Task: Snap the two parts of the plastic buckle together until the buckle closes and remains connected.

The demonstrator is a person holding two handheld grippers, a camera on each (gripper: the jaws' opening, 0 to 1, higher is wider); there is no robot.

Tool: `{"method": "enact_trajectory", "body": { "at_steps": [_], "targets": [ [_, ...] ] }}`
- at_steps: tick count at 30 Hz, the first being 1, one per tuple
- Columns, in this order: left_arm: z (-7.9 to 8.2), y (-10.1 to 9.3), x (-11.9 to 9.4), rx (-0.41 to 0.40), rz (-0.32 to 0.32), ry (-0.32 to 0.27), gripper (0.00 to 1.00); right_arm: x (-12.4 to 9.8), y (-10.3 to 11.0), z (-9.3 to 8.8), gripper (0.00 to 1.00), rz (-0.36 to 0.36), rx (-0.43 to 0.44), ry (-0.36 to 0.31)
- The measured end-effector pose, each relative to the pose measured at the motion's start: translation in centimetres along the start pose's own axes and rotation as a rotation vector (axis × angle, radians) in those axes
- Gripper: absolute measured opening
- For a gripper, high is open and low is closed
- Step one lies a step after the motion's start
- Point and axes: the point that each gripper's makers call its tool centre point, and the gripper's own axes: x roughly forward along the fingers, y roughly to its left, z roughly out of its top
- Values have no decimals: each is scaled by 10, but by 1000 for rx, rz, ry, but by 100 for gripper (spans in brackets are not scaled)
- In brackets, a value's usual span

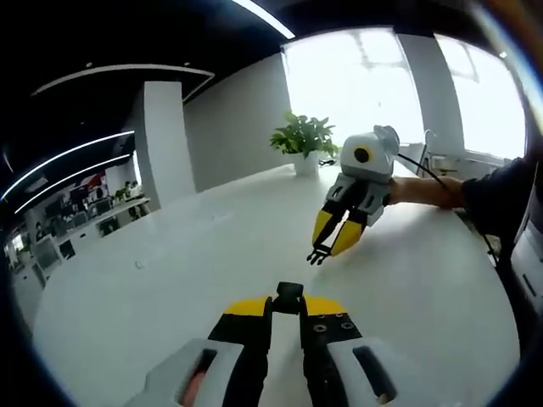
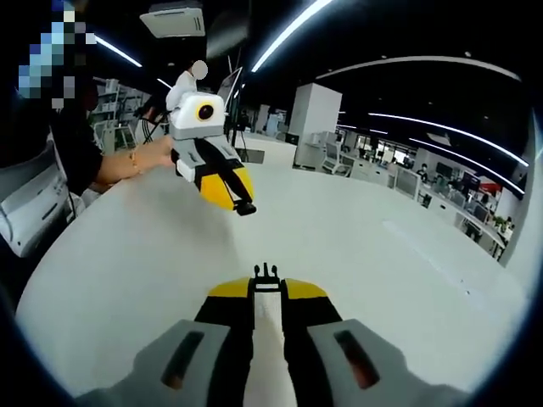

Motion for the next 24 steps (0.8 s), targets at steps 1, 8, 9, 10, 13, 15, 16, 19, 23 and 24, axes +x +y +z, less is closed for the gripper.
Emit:
{"method": "enact_trajectory", "body": {
  "at_steps": [1, 8, 9, 10, 13, 15, 16, 19, 23, 24],
  "targets": [
    [0, 0, 1, 2, -5, -2, 12, 0, 0, -1, 12, 1, 3, 0],
    [-11, -7, 3, 17, -23, 20, 12, 0, 3, -3, 12, 7, 9, -2],
    [-11, -8, 3, 18, -25, 19, 12, 1, 4, -4, 12, 9, 8, 0],
    [-11, -9, 3, 18, -26, 19, 12, 1, 5, -4, 12, 10, 5, 0],
    [-12, -12, 3, 25, -29, 15, 12, 2, 7, -3, 12, 16, 0, 0],
    [-14, -12, 3, 28, -26, 17, 12, 1, 10, -1, 12, 20, -3, -3],
    [-15, -12, 2, 31, -27, 19, 12, 1, 11, -1, 12, 21, -4, -4],
    [-16, -12, 2, 25, -30, 20, 12, 0, 13, 0, 12, 23, -8, -5],
    [-16, -15, 3, 36, -48, 16, 12, 2, 18, 1, 12, 39, -13, -6],
    [-15, -17, 4, 43, -54, 14, 12, 3, 19, 1, 12, 43, -17, -6]
  ]
}}
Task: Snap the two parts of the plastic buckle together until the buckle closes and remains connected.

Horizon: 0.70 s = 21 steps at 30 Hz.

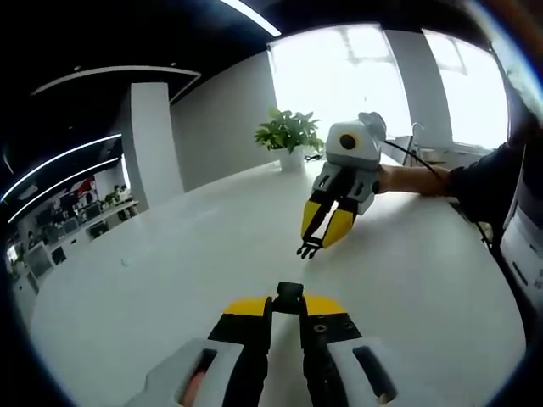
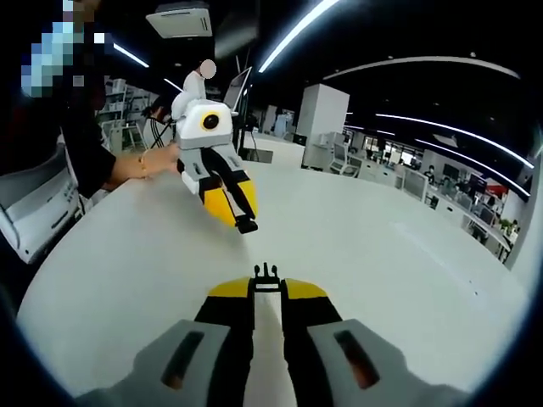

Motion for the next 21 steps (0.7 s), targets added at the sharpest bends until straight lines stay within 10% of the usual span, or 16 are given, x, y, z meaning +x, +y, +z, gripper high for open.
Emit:
{"method": "enact_trajectory", "body": {
  "at_steps": [21],
  "targets": [
    [-1, -26, 11, 33, -73, 9, 12, 8, 27, 6, 12, 80, -34, -12]
  ]
}}
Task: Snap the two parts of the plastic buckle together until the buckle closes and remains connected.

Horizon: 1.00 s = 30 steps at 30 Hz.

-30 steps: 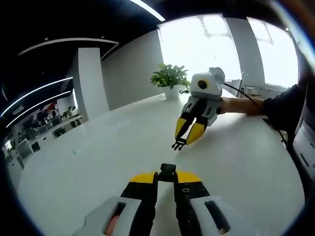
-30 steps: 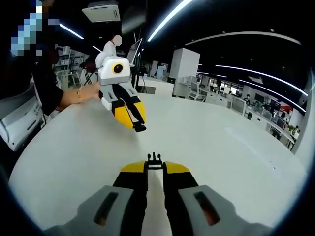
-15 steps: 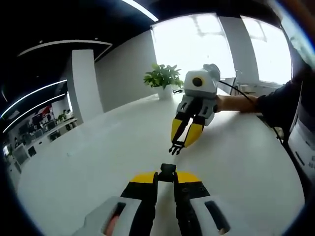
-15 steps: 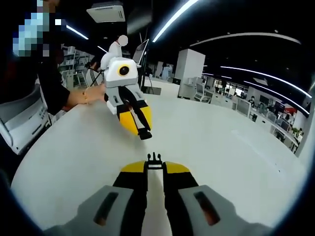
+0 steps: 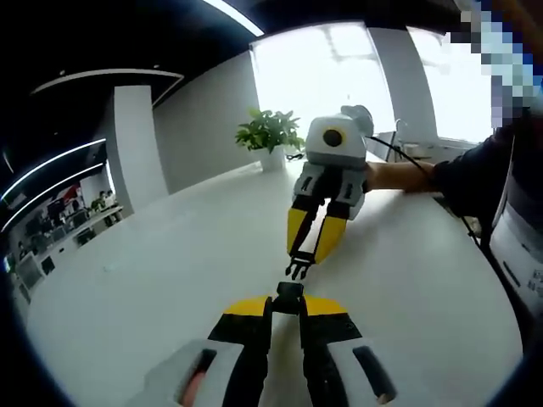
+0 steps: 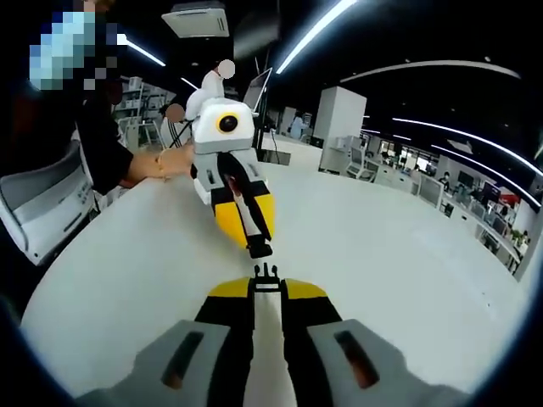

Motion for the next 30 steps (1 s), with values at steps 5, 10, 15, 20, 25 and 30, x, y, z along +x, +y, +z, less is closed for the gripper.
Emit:
{"method": "enact_trajectory", "body": {
  "at_steps": [5, 10, 15, 20, 25, 30],
  "targets": [
    [-2, -4, 2, 4, -11, 6, 12, 1, 2, 1, 12, 9, -7, 0],
    [-2, -5, 2, 8, -11, 7, 12, 2, 5, 0, 12, 14, -7, 3],
    [-1, -8, 3, 13, -21, 7, 12, 1, 5, 1, 12, 18, -7, -1],
    [-1, -12, 3, 18, -30, 4, 12, 2, 8, 1, 12, 22, -12, -3],
    [-1, -13, 3, 24, -31, 6, 12, 2, 11, 2, 12, 32, -15, -8],
    [-1, -14, 3, 24, -38, 4, 12, 3, 11, 3, 12, 38, -19, -9]
  ]
}}
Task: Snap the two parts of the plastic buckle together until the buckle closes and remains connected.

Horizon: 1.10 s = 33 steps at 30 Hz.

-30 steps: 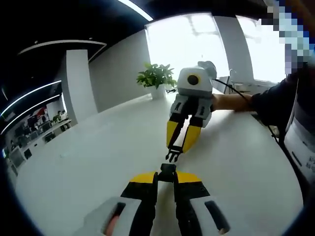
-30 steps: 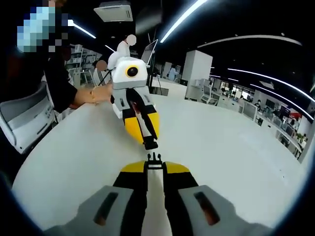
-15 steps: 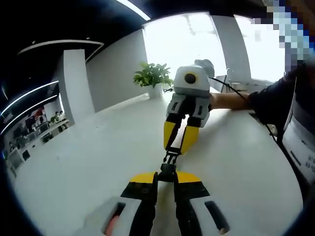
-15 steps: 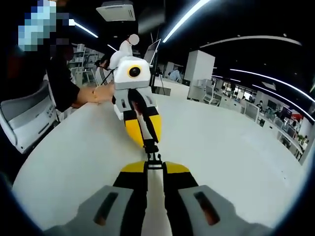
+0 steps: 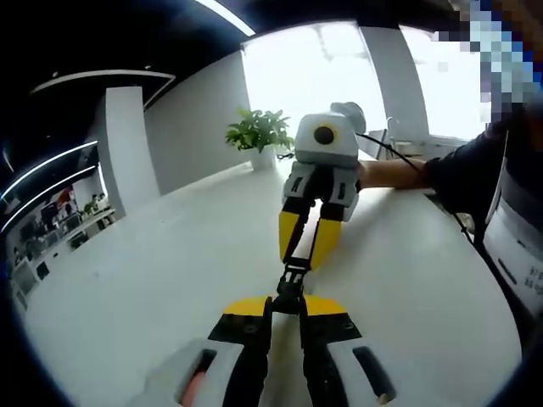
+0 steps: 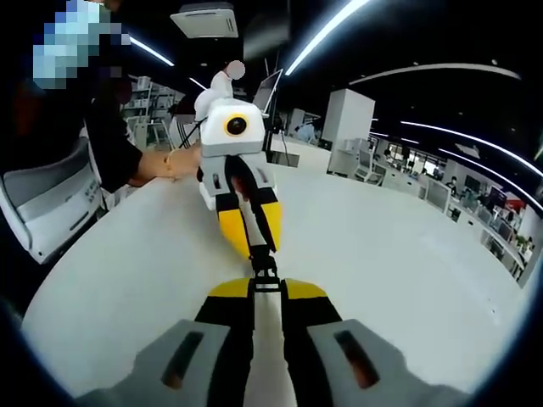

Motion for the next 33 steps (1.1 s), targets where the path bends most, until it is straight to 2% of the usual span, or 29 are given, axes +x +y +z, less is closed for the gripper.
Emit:
{"method": "enact_trajectory", "body": {
  "at_steps": [20, 33],
  "targets": [
    [-2, -6, 1, 12, -23, -1, 12, -1, 7, 3, 11, 33, -8, -30],
    [-7, -13, 4, -2, -64, 7, 12, 3, 12, -2, 11, 76, 16, -38]
  ]
}}
